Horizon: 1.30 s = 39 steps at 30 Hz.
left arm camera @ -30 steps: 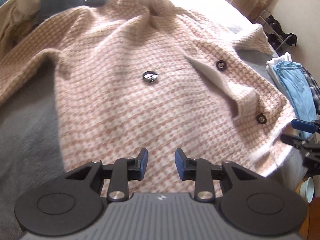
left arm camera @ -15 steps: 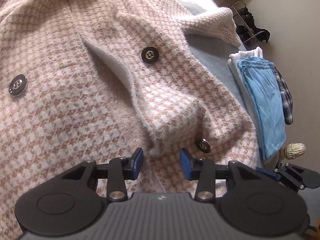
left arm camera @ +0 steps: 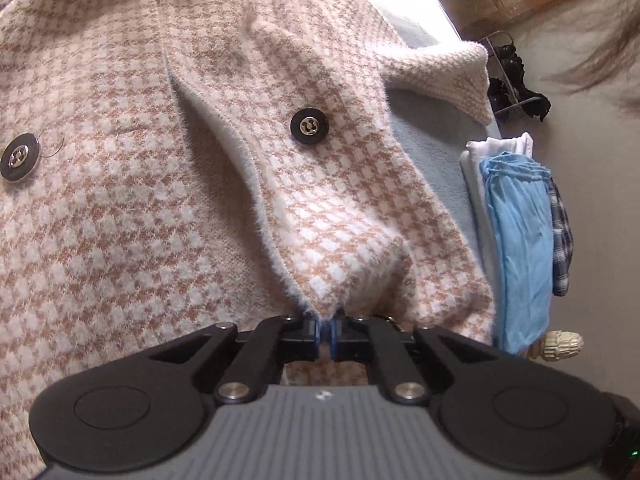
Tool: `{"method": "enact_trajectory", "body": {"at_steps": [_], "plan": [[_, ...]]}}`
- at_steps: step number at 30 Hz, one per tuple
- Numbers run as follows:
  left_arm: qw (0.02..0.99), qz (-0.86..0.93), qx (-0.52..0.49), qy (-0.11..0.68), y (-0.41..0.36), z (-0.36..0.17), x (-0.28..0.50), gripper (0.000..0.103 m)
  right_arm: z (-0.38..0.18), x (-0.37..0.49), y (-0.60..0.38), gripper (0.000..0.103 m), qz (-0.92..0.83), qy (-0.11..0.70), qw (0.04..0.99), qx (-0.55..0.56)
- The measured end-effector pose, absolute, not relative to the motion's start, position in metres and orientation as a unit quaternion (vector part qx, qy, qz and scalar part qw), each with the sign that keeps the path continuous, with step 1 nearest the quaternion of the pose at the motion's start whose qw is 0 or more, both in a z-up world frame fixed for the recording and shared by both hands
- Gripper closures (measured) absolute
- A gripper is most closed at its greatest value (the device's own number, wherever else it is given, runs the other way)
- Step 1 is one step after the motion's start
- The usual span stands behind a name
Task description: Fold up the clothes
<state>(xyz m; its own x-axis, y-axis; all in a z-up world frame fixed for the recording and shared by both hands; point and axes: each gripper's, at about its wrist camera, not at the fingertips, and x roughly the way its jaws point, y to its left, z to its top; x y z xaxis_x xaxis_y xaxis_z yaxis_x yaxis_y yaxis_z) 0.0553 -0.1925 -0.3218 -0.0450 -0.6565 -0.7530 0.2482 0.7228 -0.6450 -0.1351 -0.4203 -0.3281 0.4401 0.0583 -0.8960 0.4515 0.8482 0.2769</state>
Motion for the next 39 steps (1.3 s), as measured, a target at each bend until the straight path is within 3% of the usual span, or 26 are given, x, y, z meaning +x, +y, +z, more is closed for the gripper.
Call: {"method": "enact_trajectory", "body": {"at_steps": [3, 6, 14, 16, 17, 19, 21, 25, 28, 33, 34, 35, 37, 38, 39], "plan": [[0.642, -0.330, -0.236, 0.651, -0.171, -0.304, 0.066, 0.099, -0.318, -0.140, -0.421, 0.097, -0.142, 0.506, 0.817, 0.238], [0.616, -0.321, -0.267, 0.668, -0.154, -0.299, 0.075, 0.099, -0.299, -0.154, -0.422, 0.098, -0.159, 0.495, 0.826, 0.219], [0.595, -0.271, -0.142, 0.743, -0.147, -0.363, 0.068, 0.099, -0.305, -0.164, -0.404, 0.096, -0.083, 0.574, 0.804, 0.126], [0.591, -0.267, -0.136, 0.749, -0.144, -0.372, 0.070, 0.099, -0.306, -0.170, -0.418, 0.087, -0.059, 0.587, 0.786, 0.186], [0.583, -0.267, -0.147, 0.753, -0.143, -0.375, 0.072, 0.098, -0.306, -0.174, -0.433, 0.077, -0.053, 0.580, 0.776, 0.244], [0.573, -0.275, -0.160, 0.756, -0.142, -0.378, 0.073, 0.097, -0.307, -0.182, -0.468, 0.070, -0.063, 0.537, 0.763, 0.355], [0.570, -0.280, -0.157, 0.756, -0.145, -0.379, 0.072, 0.089, -0.313, -0.181, -0.504, 0.057, -0.095, 0.482, 0.753, 0.439], [0.568, -0.289, -0.162, 0.753, -0.156, -0.377, 0.064, 0.065, -0.345, -0.141, -0.542, 0.052, -0.111, 0.438, 0.746, 0.489], [0.572, -0.286, -0.156, 0.753, -0.164, -0.377, 0.055, 0.062, -0.382, -0.108, -0.548, 0.052, -0.093, 0.459, 0.719, 0.514], [0.581, -0.273, -0.141, 0.754, -0.176, -0.380, 0.036, 0.068, -0.402, -0.092, -0.529, 0.050, -0.050, 0.476, 0.704, 0.525], [0.584, -0.271, -0.134, 0.754, -0.178, -0.380, 0.033, 0.080, -0.401, -0.093, -0.525, 0.050, -0.040, 0.483, 0.700, 0.524], [0.585, -0.267, -0.131, 0.754, -0.180, -0.380, 0.031, 0.099, -0.401, -0.094, -0.521, 0.050, -0.030, 0.490, 0.695, 0.526], [0.587, -0.262, -0.136, 0.754, -0.181, -0.378, 0.030, 0.099, -0.402, -0.097, -0.512, 0.052, -0.019, 0.509, 0.690, 0.515], [0.588, -0.261, -0.140, 0.753, -0.181, -0.377, 0.030, 0.099, -0.402, -0.099, -0.505, 0.055, -0.017, 0.518, 0.694, 0.500], [0.584, -0.262, -0.147, 0.754, -0.180, -0.374, 0.031, 0.099, -0.399, -0.098, -0.501, 0.070, -0.019, 0.528, 0.702, 0.478]]}}
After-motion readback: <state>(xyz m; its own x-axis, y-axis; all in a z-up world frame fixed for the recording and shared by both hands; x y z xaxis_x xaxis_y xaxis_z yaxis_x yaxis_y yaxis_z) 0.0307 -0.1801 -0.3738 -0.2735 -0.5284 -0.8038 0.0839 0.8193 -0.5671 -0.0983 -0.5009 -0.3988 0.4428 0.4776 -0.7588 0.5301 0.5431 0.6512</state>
